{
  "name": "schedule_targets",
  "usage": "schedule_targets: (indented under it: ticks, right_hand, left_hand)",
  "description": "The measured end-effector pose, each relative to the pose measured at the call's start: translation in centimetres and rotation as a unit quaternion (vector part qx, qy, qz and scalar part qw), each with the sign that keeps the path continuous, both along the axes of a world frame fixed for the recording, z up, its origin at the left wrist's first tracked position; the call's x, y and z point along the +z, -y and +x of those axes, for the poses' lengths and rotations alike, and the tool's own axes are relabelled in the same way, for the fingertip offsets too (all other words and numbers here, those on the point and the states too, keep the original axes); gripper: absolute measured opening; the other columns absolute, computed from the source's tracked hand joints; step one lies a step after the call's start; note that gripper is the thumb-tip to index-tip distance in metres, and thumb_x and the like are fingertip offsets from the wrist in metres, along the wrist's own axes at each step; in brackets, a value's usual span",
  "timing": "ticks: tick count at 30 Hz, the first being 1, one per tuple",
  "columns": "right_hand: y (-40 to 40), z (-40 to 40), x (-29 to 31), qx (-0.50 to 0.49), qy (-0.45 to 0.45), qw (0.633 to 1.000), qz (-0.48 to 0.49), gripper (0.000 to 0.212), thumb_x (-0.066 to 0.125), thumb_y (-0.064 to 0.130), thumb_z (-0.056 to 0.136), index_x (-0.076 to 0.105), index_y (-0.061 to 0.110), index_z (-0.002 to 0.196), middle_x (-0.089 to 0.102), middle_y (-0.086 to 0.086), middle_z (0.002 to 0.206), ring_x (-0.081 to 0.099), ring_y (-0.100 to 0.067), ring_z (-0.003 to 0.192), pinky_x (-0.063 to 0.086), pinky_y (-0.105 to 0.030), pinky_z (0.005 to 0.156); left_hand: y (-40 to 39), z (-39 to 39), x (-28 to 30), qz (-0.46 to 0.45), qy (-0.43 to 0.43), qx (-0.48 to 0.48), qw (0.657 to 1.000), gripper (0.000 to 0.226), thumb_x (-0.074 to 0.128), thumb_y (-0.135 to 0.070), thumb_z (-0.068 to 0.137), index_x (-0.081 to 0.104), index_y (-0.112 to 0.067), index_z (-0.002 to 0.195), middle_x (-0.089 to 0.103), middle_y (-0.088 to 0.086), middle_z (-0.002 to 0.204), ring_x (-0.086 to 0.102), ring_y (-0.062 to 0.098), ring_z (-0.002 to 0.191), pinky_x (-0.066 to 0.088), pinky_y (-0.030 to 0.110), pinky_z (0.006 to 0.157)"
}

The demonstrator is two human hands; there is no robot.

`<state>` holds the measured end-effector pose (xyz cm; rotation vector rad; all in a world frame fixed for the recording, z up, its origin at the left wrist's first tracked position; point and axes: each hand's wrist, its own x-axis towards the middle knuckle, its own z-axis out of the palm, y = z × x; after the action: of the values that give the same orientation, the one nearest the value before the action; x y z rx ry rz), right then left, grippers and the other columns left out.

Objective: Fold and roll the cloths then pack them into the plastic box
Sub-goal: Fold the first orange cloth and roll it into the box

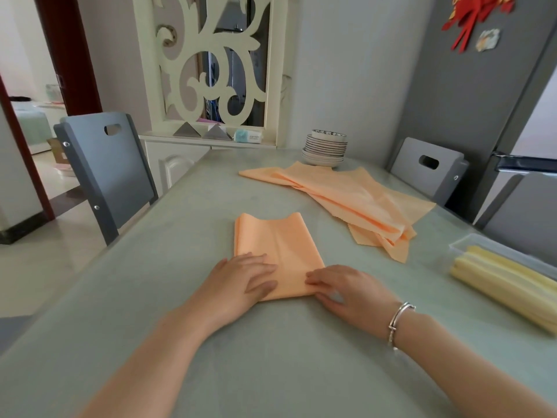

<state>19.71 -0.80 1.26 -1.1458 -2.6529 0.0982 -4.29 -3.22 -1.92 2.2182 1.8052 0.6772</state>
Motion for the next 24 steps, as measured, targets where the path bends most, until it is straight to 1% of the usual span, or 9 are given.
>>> schedule_targets:
  ticks: [5,8,10,13,15,17,19,21,24]
  right_hand:
    - [0.0,0.0,0.2,-0.067,0.009,0.998,-0.001,0.028,0.044,0.024,0.093,0.048,0.029,0.12,0.063,0.003,0.11,0.059,-0.021,0.099,0.044,-0.03,0.078]
    - [0.1,0.0,0.6,-0.092,0.002,0.996,0.003,0.025,0.044,0.019,0.092,0.046,0.026,0.116,0.062,0.002,0.104,0.058,-0.024,0.092,0.04,-0.03,0.069]
    - [0.3,0.0,0.5,-0.093,0.002,0.996,0.015,0.023,0.043,0.017,0.091,0.045,0.024,0.113,0.061,0.002,0.102,0.057,-0.025,0.09,0.038,-0.031,0.066]
    - [0.1,0.3,-0.2,-0.093,-0.011,0.995,0.031,0.02,0.046,0.016,0.091,0.047,0.023,0.109,0.061,0.003,0.101,0.057,-0.025,0.088,0.041,-0.033,0.066]
    - [-0.3,0.8,-0.6,-0.095,-0.054,0.994,0.018,0.017,0.05,0.014,0.089,0.055,0.022,0.103,0.061,0.004,0.101,0.057,-0.021,0.092,0.046,-0.032,0.075]
    - [-0.7,1.2,-0.8,-0.096,-0.113,0.989,0.004,0.013,0.057,0.012,0.088,0.065,0.019,0.096,0.06,0.006,0.099,0.055,-0.015,0.097,0.041,-0.023,0.082]
    - [-0.9,1.5,-0.7,-0.108,-0.16,0.981,-0.031,0.01,0.062,0.016,0.087,0.069,0.023,0.089,0.057,0.011,0.095,0.052,-0.008,0.095,0.035,-0.016,0.081]
    - [-1.1,1.9,-0.5,-0.123,-0.199,0.968,-0.087,0.007,0.066,0.023,0.085,0.069,0.029,0.083,0.06,0.012,0.093,0.053,-0.004,0.091,0.035,-0.013,0.076]
    - [-1.7,2.5,-0.5,-0.154,-0.244,0.947,-0.144,0.008,0.067,0.031,0.084,0.069,0.027,0.078,0.068,0.007,0.084,0.058,-0.006,0.081,0.037,-0.012,0.067]
  left_hand:
    - [0.7,0.2,0.9,-0.016,0.068,-0.022,0.997,0.069,0.045,-0.093,0.049,0.059,-0.058,0.106,0.043,-0.023,0.14,0.035,-0.007,0.129,0.028,0.047,0.111]
    - [1.3,0.4,1.4,-0.02,0.02,-0.019,0.999,0.031,0.059,-0.067,0.073,0.055,-0.062,0.102,0.046,-0.026,0.136,0.033,-0.008,0.129,0.015,0.051,0.114]
    - [1.5,0.3,1.7,0.006,-0.026,0.0,1.0,0.03,0.057,-0.047,0.086,0.056,-0.053,0.115,0.045,-0.026,0.138,0.031,-0.005,0.133,0.006,0.049,0.116]
    - [1.5,0.1,1.8,0.043,-0.072,0.013,0.996,0.034,0.051,-0.033,0.093,0.055,-0.045,0.125,0.042,-0.024,0.141,0.03,0.001,0.135,0.005,0.04,0.117]
    - [1.4,0.0,1.6,0.069,-0.078,-0.002,0.995,0.032,0.052,-0.032,0.094,0.058,-0.041,0.124,0.047,-0.02,0.138,0.036,0.008,0.131,0.016,0.036,0.114]
    - [1.2,-0.1,1.2,0.119,-0.082,-0.02,0.989,0.027,0.057,-0.031,0.092,0.065,-0.037,0.117,0.056,-0.015,0.124,0.046,0.015,0.115,0.032,0.03,0.098]
    - [1.2,0.0,1.3,0.133,-0.058,-0.008,0.989,0.023,0.061,-0.032,0.089,0.07,-0.035,0.11,0.058,-0.015,0.107,0.046,0.014,0.099,0.037,0.027,0.086]
    - [1.2,-0.1,1.3,0.11,-0.005,0.015,0.994,0.018,0.064,-0.033,0.087,0.073,-0.033,0.102,0.057,-0.018,0.096,0.044,0.009,0.091,0.04,0.029,0.084]
    - [1.2,-0.3,1.5,0.071,0.102,0.063,0.99,0.008,0.071,-0.04,0.08,0.074,-0.033,0.078,0.063,-0.018,0.083,0.052,0.01,0.085,0.043,0.032,0.08]
